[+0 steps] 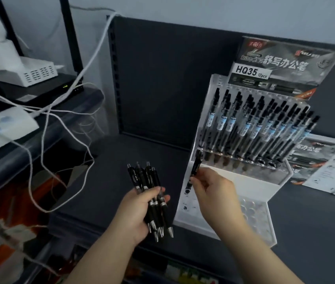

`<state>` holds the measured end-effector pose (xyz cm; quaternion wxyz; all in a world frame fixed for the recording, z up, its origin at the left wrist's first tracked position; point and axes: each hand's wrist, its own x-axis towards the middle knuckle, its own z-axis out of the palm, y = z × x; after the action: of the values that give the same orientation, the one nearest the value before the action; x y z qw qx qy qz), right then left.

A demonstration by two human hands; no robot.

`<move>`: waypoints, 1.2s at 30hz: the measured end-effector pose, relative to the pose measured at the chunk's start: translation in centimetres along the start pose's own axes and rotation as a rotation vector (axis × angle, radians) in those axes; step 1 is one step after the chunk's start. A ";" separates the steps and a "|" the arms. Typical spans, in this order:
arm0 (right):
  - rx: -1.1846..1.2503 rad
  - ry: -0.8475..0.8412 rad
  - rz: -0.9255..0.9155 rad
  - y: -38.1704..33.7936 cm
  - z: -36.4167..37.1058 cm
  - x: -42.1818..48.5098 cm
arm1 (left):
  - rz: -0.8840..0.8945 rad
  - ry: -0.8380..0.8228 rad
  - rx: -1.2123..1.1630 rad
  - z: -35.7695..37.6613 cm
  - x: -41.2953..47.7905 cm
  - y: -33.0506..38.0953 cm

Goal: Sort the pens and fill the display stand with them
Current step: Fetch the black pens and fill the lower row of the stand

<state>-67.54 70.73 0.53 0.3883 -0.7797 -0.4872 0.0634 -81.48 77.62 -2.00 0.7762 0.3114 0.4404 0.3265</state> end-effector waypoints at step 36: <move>0.383 -0.328 0.174 -3.8 0.2 -4.3 | 0.102 -0.272 0.100 -0.3 -2.5 1.6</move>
<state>-72.55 68.24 1.75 0.4375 -0.7103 -0.4540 0.3130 -83.15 76.68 0.32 0.7946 0.4130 0.3305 0.2979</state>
